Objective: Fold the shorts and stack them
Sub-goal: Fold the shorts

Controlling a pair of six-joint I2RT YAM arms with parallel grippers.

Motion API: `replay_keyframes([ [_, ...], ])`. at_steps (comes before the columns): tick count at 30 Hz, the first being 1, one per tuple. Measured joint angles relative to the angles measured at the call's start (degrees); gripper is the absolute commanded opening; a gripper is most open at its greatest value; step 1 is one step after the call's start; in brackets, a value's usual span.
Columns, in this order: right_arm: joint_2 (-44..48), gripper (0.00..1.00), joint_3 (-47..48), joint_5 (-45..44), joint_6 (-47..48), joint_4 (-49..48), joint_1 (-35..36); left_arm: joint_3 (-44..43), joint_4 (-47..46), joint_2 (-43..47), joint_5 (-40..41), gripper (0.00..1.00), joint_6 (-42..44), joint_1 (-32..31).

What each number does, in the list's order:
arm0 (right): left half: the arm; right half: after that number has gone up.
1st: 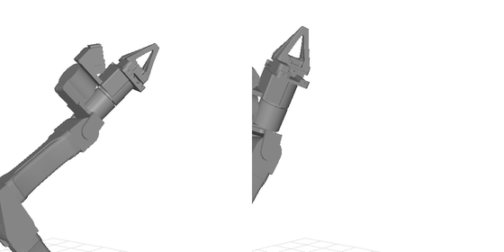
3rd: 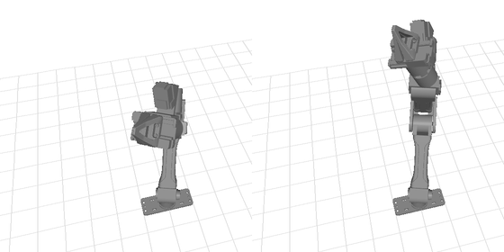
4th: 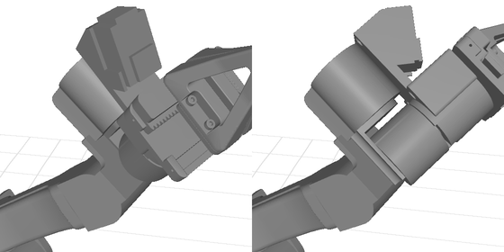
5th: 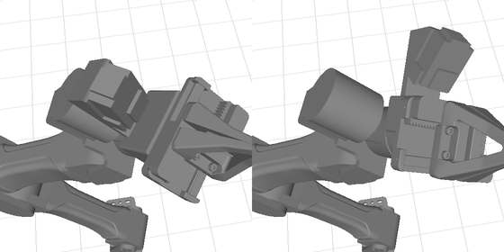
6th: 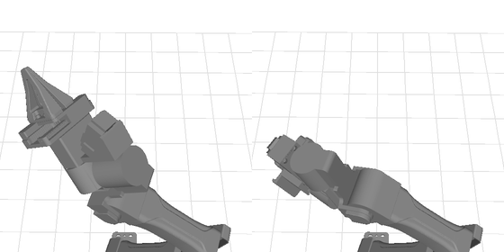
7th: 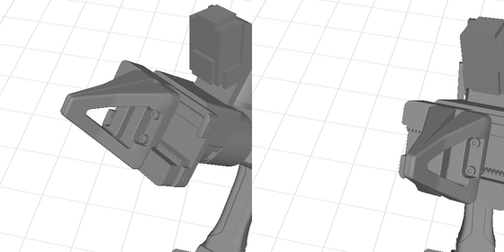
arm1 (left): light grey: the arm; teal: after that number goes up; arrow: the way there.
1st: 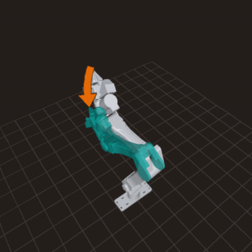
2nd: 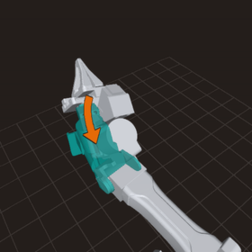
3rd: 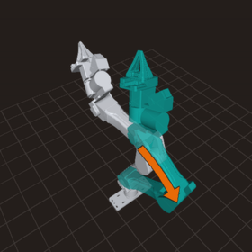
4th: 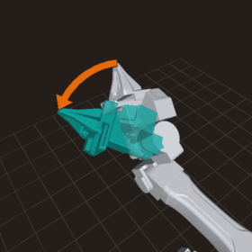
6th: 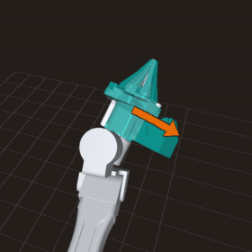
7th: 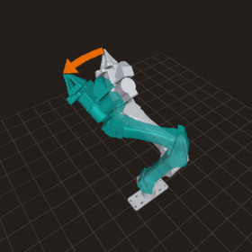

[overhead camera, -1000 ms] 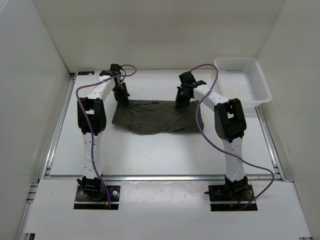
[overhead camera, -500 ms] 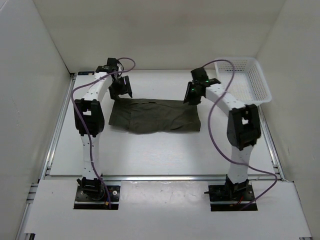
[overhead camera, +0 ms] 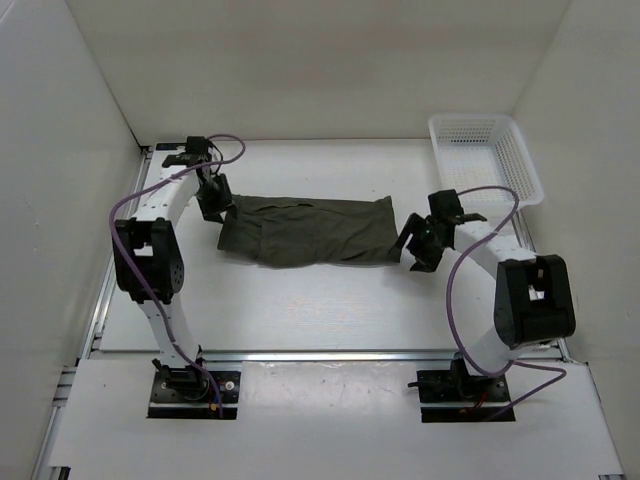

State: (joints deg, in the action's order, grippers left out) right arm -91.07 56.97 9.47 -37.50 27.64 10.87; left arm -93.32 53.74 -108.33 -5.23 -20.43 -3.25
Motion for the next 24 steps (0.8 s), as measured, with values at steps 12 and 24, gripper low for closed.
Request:
replay_keyframes([
  [12, -0.9, 0.75, -9.6, 4.9, -15.9, -18.1, 0.0, 1.0, -2.0, -9.5, 0.5, 0.46, -3.0, 1.1],
  [24, -15.5, 0.77, 14.3, -4.0, -4.5, -5.7, 0.2, -1.4, -2.7, -9.5, 0.3, 0.46, -2.9, 1.2],
])
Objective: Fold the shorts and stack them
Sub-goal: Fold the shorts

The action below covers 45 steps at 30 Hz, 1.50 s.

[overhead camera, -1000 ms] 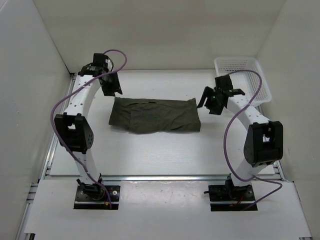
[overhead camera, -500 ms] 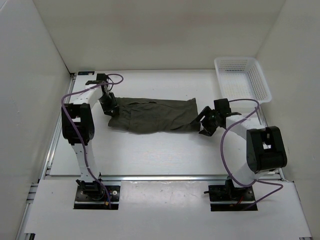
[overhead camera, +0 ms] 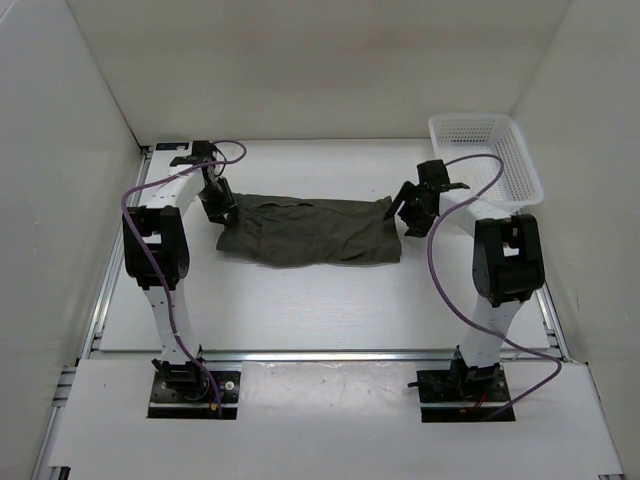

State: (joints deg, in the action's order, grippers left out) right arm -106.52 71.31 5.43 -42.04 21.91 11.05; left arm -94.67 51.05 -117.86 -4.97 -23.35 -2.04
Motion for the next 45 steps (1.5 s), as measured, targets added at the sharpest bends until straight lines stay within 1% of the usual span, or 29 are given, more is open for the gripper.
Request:
replay_keyframes([
  [2, -2.7, 0.77, 3.9, -1.0, 3.3, 1.3, 0.1, -0.2, -0.2, 0.0, -0.2, 0.46, 0.0, 0.0],
  [6, -6.1, 0.74, 6.3, -0.3, 8.5, 5.0, 0.6, -0.3, -0.3, 0.0, -0.3, 0.46, 0.0, 0.0],
  [7, -7.2, 0.68, 7.3, 0.7, 9.6, 5.9, 0.8, -0.3, -0.3, 0.0, -0.4, 0.46, 0.0, 0.0],
  [8, -7.8, 0.68, 8.2, 1.2, 10.6, 6.0, 0.8, -0.3, -0.3, 0.0, -0.4, 0.46, 0.0, 0.0],
  [10, -8.8, 0.63, 9.2, 2.5, 12.0, 6.0, 1.2, -0.5, -0.3, 0.0, -0.4, 0.46, 0.0, 0.0],
  [13, -9.5, 0.47, 9.4, 4.4, 13.7, 5.6, 2.1, -0.7, -0.3, 0.0, -0.4, 0.46, 0.0, 0.0],
  [14, -9.7, 0.32, 9.1, 5.1, 14.0, 4.9, 2.5, -0.7, -0.3, 0.0, -0.4, 0.46, 0.0, 0.0],
  [15, -9.8, 0.22, 8.8, 5.6, 14.2, 4.1, 3.0, -0.8, -0.3, 0.0, -0.4, 0.46, 0.1, 0.0],
  [16, -10.1, 0.14, 8.4, 6.0, 13.9, 3.4, 3.3, -0.8, -0.3, 0.0, -0.4, 0.46, 0.2, 0.0],
  [17, -10.3, 0.02, 8.3, 6.4, 13.6, 3.0, 3.7, -0.8, -0.3, 0.0, -0.4, 0.46, 0.3, 0.0],
  [18, -10.3, 0.0, 8.1, 6.1, 13.3, 2.6, 3.8, -0.8, -0.3, 0.0, -0.4, 0.46, 0.4, 0.0],
  [21, -9.7, 0.0, 7.6, 4.0, 11.8, 2.1, 4.3, -0.8, 0.0, 0.0, -0.4, 0.45, 0.9, 0.0],
  [24, -8.5, 0.0, 7.0, 0.1, 11.7, 2.6, 4.9, -0.8, 0.8, 0.2, -0.4, 0.45, 1.7, 0.4],
  [30, -3.5, 0.0, 7.6, -7.1, 13.2, 8.0, 6.1, -0.8, 2.7, 2.9, 0.5, 0.45, 3.0, 2.1],
  [39, -2.0, 0.0, 18.4, -11.7, 16.1, 16.0, 10.0, -1.2, 2.9, 3.3, 0.9, 0.43, 2.5, 4.3],
  [45, -2.4, 0.0, 27.0, -13.1, 17.0, 21.1, 13.7, -0.9, 2.2, 0.0, 0.9, 0.42, 2.4, 4.2],
])
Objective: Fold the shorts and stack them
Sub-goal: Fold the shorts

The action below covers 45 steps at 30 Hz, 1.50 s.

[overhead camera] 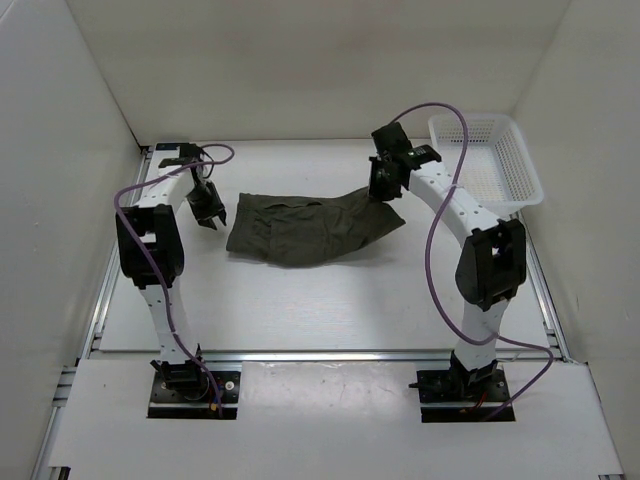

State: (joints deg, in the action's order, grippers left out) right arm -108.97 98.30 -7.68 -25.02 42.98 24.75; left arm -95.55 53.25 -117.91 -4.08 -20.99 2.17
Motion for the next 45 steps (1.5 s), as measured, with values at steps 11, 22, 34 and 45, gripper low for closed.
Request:
replay_keyframes([
  [11, -8.4, 0.0, 21.0, -0.5, -0.1, 5.5, 7.1, 2.5, -1.5, -4.5, -1.0, 0.39, -0.5, -0.4],
  [22, -22.7, 0.0, 39.8, 2.6, -2.2, 8.5, 14.0, 2.5, -2.7, -4.6, -2.9, 0.38, -0.5, -1.3],
  [34, -30.8, 0.0, 47.8, 12.5, -7.3, 1.3, 19.1, 2.5, -2.8, -5.1, -4.1, 0.38, -0.2, -2.1],
  [45, -36.9, 0.65, 48.8, 22.4, -11.2, -10.5, 20.6, 2.5, -2.8, -5.1, -4.3, 0.38, 0.2, -1.5],
])
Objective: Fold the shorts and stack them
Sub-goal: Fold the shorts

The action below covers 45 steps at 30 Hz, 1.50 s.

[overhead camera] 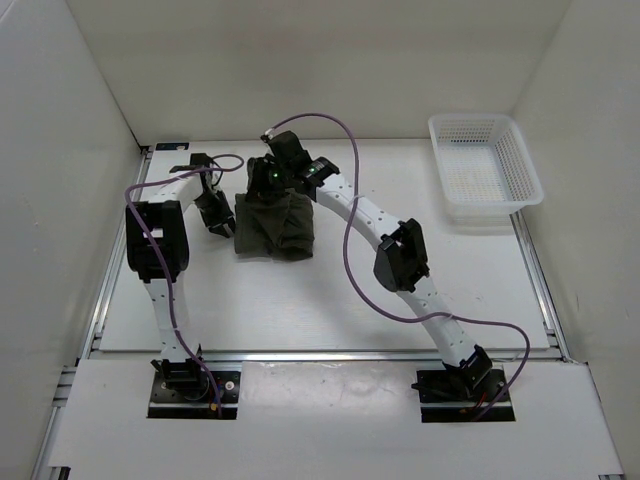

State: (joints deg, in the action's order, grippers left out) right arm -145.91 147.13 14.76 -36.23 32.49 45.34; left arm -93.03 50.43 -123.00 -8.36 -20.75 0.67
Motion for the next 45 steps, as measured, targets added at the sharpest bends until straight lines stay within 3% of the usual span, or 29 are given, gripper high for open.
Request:
replay_keyframes([
  [1, -0.3, 0.77, 0.0, 0.9, -0.5, -0.8, 0.0, 0.1, 0.0, 0.0, -0.3, 0.38, 0.1, 0.2],
  [3, -0.5, 0.9, -0.3, 2.5, -0.1, -2.5, 0.2, 0.3, -0.3, 0.1, -1.0, 0.38, 0.2, 0.9],
  [6, 2.3, 0.89, -5.2, 2.9, 1.3, -4.8, 0.2, 0.7, -0.4, 0.3, -1.6, 0.38, 0.4, 2.3],
  [9, 8.8, 0.78, -13.8, 2.1, 3.0, -4.6, 0.5, 0.8, -0.6, 0.5, -1.6, 0.39, 0.6, 3.4],
  [10, 11.9, 0.6, -17.0, 1.7, 3.8, -4.8, 0.5, 0.8, -0.7, 0.5, -1.6, 0.39, 0.7, 3.7],
  [12, 18.3, 0.43, -23.2, 0.5, 4.8, -5.1, 0.5, 0.8, -0.8, 0.5, -1.5, 0.39, 0.8, 4.3],
  [13, 21.7, 0.21, -25.8, -0.1, 5.0, -5.1, 0.5, 0.8, -0.7, 0.6, -1.5, 0.39, 0.8, 4.5],
  [15, 28.3, 0.07, -30.6, -1.7, 5.3, -5.9, 0.3, 0.8, -0.8, 0.7, -1.5, 0.39, 0.9, 5.0],
  [17, 34.3, 0.0, -34.7, -4.8, 4.6, -6.4, 0.1, 0.8, -0.6, 1.1, -1.5, 0.39, 0.9, 5.3],
  [22, 39.2, 0.0, -39.4, -10.9, 0.0, -6.8, -3.7, 0.8, 0.1, 4.5, -1.5, 0.39, 0.7, 5.8],
  [29, 17.1, 0.0, -25.6, -11.4, -0.6, 0.1, -8.4, 0.7, 1.0, 12.2, -1.5, 0.41, -0.2, 5.9],
  [34, 9.6, 0.0, -24.7, -9.6, 0.5, 5.6, -6.8, 0.4, 2.5, 14.9, -1.3, 0.41, -0.3, 6.2],
  [45, 9.0, 0.0, -21.2, -8.4, 3.1, 6.6, 0.5, -0.9, 5.3, 17.6, -1.0, 0.42, -0.3, 7.7],
])
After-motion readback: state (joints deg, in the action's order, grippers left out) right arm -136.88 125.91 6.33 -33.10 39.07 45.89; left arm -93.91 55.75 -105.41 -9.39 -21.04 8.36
